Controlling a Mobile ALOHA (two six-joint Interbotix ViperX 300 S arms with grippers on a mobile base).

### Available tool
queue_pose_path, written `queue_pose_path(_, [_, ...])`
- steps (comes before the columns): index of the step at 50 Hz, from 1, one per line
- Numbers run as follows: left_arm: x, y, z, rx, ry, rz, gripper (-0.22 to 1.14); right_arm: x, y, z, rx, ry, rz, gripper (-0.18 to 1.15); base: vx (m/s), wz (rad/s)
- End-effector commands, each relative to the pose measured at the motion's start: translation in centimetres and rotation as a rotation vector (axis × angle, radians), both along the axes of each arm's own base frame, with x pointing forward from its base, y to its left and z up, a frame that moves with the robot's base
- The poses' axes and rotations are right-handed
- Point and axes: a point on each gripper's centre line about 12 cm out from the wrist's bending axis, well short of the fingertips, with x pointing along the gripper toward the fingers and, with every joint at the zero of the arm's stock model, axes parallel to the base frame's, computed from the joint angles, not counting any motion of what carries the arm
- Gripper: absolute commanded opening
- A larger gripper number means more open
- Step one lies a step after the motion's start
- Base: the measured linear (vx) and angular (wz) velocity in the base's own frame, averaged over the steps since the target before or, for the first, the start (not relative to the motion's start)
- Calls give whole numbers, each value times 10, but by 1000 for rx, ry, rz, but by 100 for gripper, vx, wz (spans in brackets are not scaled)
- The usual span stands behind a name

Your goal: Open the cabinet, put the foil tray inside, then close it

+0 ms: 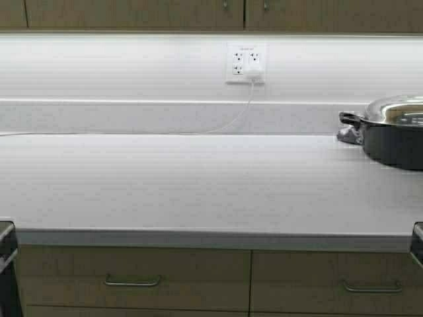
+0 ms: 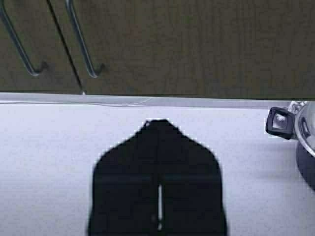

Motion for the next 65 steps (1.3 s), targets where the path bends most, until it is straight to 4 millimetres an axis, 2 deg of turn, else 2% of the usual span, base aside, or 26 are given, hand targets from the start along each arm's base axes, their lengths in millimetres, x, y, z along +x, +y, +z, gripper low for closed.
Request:
queue_pose_path(1, [-1, 0, 11, -14, -29, -1, 5, -2, 0, 10, 4, -28, 4, 7, 0, 0])
queue_pose_path(65, [-1, 0, 8, -12, -23, -1, 5, -2, 0, 9, 3, -26, 2, 7, 0, 0])
